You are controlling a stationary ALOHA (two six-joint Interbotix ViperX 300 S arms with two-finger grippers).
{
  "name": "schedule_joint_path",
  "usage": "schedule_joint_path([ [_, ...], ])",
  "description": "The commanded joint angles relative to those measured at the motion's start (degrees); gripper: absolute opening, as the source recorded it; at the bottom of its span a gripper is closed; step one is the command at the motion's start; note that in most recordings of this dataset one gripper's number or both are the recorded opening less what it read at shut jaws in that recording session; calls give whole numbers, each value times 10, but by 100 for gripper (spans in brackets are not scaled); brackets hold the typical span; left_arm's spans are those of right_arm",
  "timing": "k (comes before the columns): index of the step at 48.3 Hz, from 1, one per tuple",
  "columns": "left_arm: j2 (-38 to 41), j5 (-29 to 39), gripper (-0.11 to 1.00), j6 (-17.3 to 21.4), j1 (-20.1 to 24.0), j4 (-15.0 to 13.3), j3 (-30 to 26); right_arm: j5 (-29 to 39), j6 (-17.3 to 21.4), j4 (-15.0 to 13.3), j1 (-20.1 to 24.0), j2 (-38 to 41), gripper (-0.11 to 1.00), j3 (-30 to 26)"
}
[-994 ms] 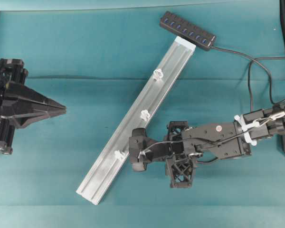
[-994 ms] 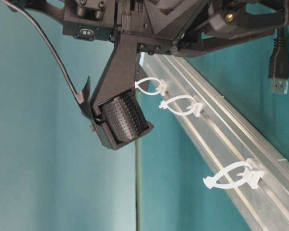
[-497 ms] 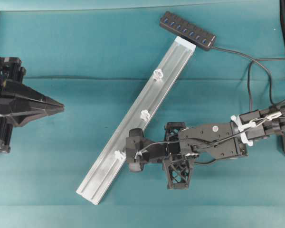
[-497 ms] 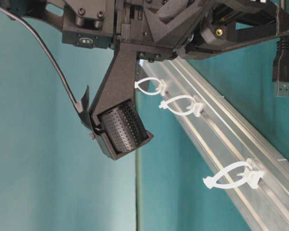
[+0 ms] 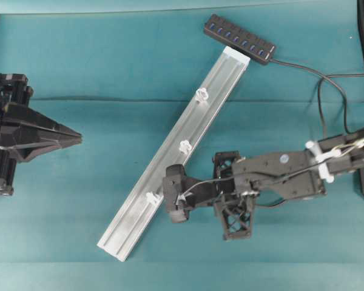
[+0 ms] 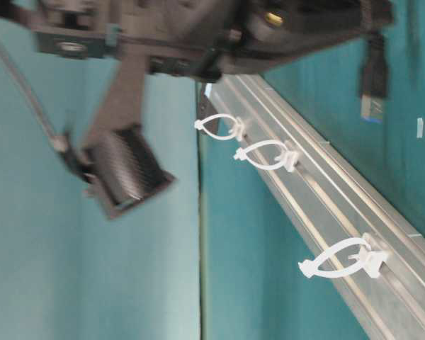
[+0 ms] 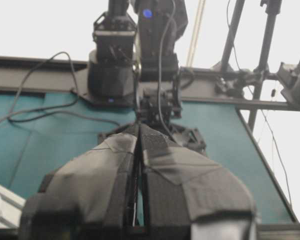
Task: Pass the USB cable through three rings with both arms.
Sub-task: 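Lift the plug with the right gripper and carry it toward the hub end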
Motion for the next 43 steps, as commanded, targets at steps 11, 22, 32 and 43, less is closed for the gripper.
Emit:
schedule_joint_path([
  [11, -9, 12, 0, 0, 5, 1, -6, 101, -70, -1, -59, -63, 7, -44],
  [22, -25, 40, 0, -4, 6, 1, -6, 140, -134, -1, -128, -135, 7, -69],
  [32, -39, 88, 0, -6, 8, 1, -8, 202, -208, -2, -172, -145, 7, -73],
  [43, -41, 112, 0, -6, 10, 1, -8, 209, -272, -20, -219, -150, 7, -82],
])
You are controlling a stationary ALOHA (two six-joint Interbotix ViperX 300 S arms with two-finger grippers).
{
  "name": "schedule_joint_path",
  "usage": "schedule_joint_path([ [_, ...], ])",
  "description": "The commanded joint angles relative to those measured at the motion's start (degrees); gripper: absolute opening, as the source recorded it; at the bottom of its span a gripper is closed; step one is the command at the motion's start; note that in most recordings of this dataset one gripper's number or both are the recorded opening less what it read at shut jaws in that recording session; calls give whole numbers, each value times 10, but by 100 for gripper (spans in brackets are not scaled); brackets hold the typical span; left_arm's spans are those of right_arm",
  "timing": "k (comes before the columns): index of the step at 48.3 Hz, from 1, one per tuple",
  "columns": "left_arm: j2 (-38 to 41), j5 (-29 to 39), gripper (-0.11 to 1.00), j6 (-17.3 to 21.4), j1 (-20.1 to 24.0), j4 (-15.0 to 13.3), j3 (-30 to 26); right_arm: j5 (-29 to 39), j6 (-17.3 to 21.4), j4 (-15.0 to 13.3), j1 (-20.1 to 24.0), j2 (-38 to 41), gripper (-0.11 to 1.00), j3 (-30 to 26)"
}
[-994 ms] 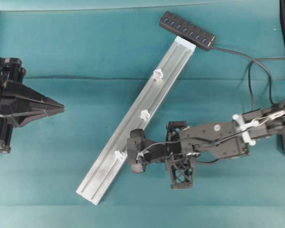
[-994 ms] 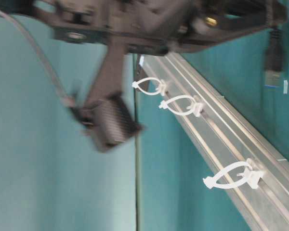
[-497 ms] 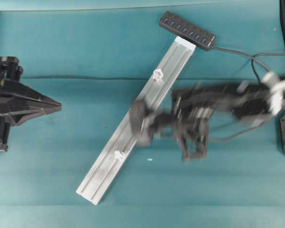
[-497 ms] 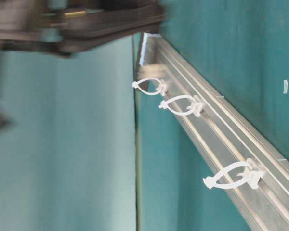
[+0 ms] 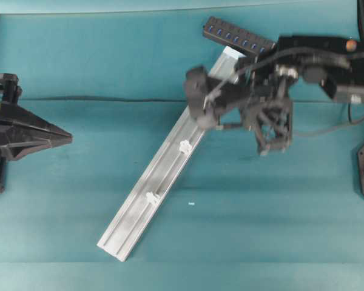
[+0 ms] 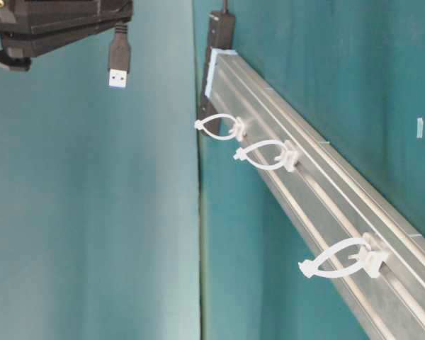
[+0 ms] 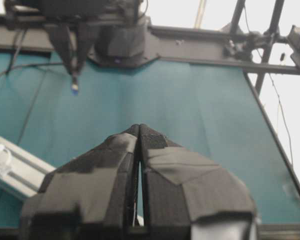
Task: Pass the USB cable through three rings with both arms.
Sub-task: 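Lift the plug with the right gripper and carry it toward the hub end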
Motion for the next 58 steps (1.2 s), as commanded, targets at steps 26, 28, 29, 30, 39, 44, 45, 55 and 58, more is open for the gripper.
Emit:
schedule_joint_path([
  [26, -14, -3, 0, -1, 4, 2, -15, -62, -282, -33, -149, -8, 7, -13],
  [28, -16, -4, 0, -1, 3, 2, -18, -73, -288, -33, -156, -8, 7, -13],
  [29, -18, -4, 0, -2, 2, 2, -21, -78, -292, -33, -160, -8, 7, -13],
  [30, -18, -4, 0, -4, 1, 2, -25, -83, -294, -33, -164, -7, 7, -12],
  [39, -26, -1, 0, -18, -1, 2, -40, -104, -367, -33, -200, 4, 7, -11],
  [44, -26, 0, 0, -31, -1, 2, -43, -114, -406, -31, -220, 9, 7, -10],
  [45, -26, 0, 0, -33, 0, 2, -45, -118, -412, -30, -224, 10, 7, -10],
  [55, -25, 17, 0, -38, 5, 2, -62, -135, -466, -29, -262, 30, 7, -4],
  [58, -25, 30, 0, -34, 7, 2, -61, -145, -476, -29, -268, 37, 7, -2],
])
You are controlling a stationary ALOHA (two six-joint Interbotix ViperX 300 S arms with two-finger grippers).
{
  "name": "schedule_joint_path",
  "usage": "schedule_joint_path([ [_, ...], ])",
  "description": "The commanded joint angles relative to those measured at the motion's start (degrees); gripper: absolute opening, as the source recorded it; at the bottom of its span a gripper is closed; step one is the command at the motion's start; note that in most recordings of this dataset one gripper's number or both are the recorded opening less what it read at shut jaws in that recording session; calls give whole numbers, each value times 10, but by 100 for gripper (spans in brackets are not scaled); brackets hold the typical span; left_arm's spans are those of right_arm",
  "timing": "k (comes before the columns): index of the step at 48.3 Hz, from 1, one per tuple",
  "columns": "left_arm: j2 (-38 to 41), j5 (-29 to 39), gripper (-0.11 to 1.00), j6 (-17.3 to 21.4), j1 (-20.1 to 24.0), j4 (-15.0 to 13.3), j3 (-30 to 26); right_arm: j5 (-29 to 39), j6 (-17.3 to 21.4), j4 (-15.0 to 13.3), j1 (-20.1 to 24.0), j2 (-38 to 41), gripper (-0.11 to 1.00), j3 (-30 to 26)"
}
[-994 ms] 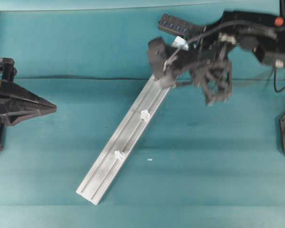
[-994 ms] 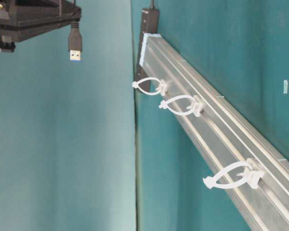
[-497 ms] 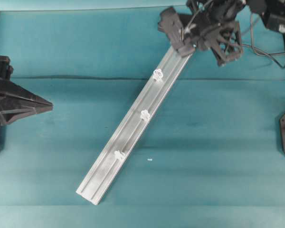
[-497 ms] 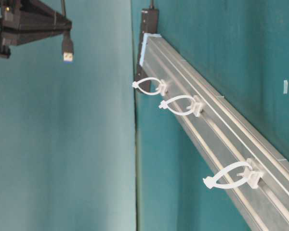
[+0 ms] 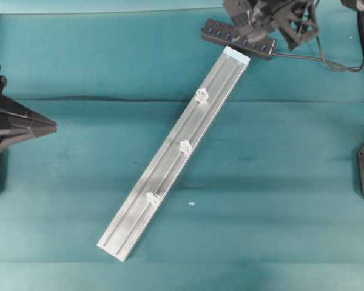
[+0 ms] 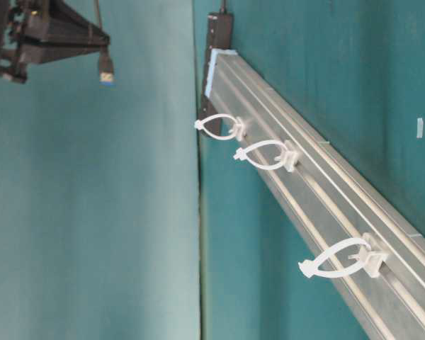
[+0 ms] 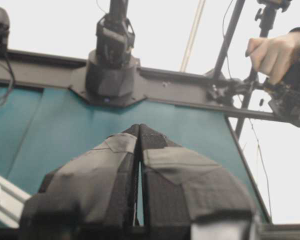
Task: Pass the USB cable through three rings with both arms.
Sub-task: 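Lift the plug with the right gripper and carry it toward the hub end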
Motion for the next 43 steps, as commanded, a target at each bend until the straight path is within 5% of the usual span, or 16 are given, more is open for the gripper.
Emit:
schedule_joint_path([
  [1, 2, 12, 0, 2, 4, 1, -16, -16, -20, 2, -7, 10, 7, 2],
  [17, -12, 36, 0, 4, 18, 1, -18, -69, -105, 25, -6, 45, 7, 21],
  [43, 1, 42, 4, 4, 18, 2, -12, -89, -211, 107, 9, 75, 7, 40],
])
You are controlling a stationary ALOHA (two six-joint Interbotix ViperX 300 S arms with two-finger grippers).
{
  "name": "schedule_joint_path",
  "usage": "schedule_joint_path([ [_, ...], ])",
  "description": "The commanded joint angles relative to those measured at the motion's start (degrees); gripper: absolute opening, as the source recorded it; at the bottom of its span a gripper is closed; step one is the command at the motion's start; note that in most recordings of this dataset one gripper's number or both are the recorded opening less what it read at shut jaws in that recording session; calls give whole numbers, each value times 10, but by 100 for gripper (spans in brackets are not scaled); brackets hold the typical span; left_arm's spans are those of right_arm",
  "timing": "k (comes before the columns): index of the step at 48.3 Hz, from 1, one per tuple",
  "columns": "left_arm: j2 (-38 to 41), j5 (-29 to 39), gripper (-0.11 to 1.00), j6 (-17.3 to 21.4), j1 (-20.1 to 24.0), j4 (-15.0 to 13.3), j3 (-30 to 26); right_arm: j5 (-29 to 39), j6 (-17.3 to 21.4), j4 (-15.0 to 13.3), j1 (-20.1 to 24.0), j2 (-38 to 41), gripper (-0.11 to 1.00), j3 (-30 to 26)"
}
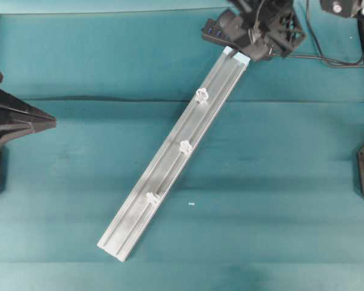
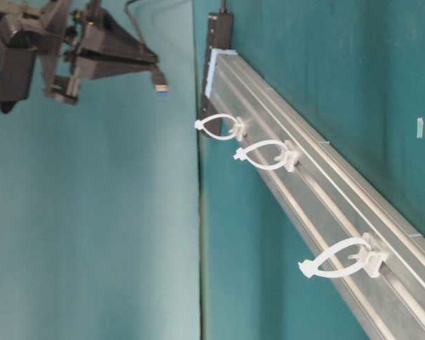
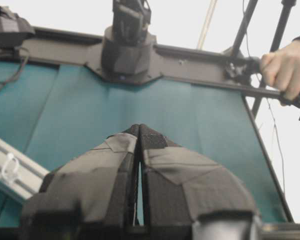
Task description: Pass the USB cable through three rings with both arms.
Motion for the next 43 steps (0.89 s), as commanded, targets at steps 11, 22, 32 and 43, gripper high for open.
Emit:
schedule_joint_path([
  [11, 9, -3, 4, -2, 2, 2, -11, -28, -22, 25, 8, 26, 7, -1],
  [22, 17, -3, 4, -4, 10, 2, -10, -32, -37, 49, 14, 44, 7, -4],
  [32, 34, -3, 4, -6, 28, 2, -8, -48, -45, 66, 24, 55, 7, -5],
  [43, 64, -2, 15, -55, 48, 2, -11, -48, -45, 67, 37, 57, 7, -6],
])
